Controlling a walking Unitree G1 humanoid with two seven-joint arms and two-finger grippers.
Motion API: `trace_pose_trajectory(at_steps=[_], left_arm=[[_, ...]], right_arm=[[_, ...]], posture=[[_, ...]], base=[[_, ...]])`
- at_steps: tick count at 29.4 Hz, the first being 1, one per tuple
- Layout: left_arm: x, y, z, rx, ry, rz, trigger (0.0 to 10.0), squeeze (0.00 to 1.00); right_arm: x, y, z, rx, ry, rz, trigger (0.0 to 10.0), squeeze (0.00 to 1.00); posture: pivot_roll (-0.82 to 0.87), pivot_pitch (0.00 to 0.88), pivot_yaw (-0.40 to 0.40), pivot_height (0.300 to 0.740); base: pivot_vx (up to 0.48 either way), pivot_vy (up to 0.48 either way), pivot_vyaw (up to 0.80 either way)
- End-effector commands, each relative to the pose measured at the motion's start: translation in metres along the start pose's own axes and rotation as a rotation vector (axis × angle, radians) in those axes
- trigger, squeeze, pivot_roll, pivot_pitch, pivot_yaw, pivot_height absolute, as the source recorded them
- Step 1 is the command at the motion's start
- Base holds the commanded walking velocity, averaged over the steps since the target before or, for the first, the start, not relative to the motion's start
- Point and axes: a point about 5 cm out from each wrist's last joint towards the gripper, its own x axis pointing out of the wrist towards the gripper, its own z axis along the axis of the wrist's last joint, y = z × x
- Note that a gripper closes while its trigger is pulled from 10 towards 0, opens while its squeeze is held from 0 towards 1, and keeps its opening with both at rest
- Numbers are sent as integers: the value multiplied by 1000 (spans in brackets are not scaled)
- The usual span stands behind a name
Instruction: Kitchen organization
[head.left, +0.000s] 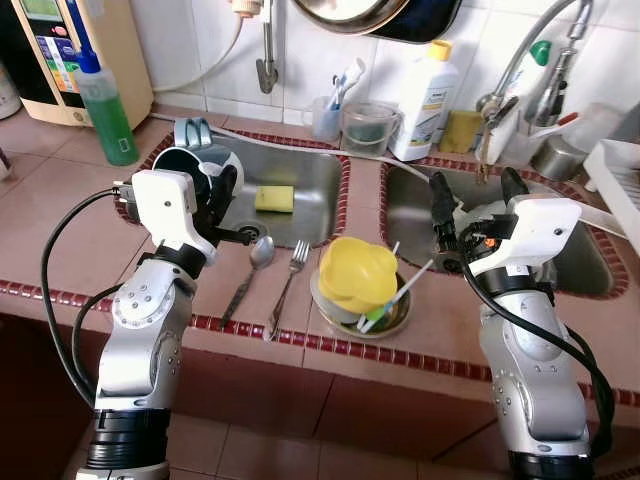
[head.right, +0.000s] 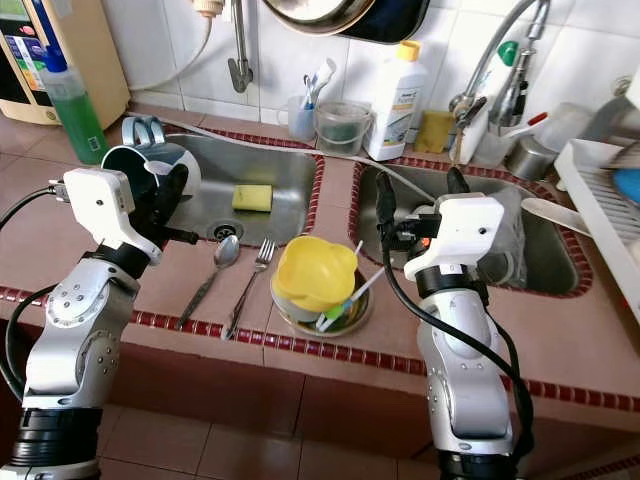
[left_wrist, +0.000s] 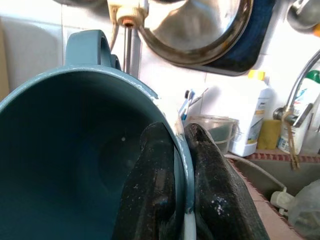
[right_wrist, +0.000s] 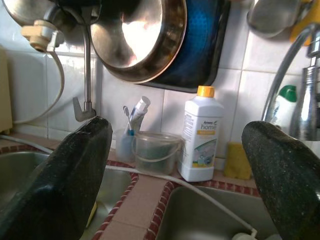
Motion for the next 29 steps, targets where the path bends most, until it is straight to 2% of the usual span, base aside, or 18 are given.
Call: trace_pose_trajectory(at_steps=[1, 16, 20, 24, 29], left_arm=[[4, -3, 5, 6, -17, -22, 10000, 0], [8, -4, 5, 11, -17, -34, 10000, 0], [9, -3, 2, 10, 11, -22, 10000, 0], [11, -2, -6, 15, 83, -8, 10000, 0], [17, 8, -16, 102, 192, 13, 10000, 0]], right_arm=[[2, -1, 0, -4, 1, -2, 10000, 0], [5, 0, 3, 7, -14, 7, 10000, 0], [4, 1, 3, 20, -9, 9, 10000, 0], [3, 1, 1, 41, 32, 20, 10000, 0], [2, -2, 1, 76, 145, 52, 10000, 0]], posture=[[62, 0, -58, 731], [57, 0, -54, 731], [55, 0, -53, 731], [46, 0, -48, 731], [23, 0, -37, 731]], base=[[345, 0, 0], [347, 0, 0], [157, 0, 0], [0, 0, 0], [0, 0, 0]])
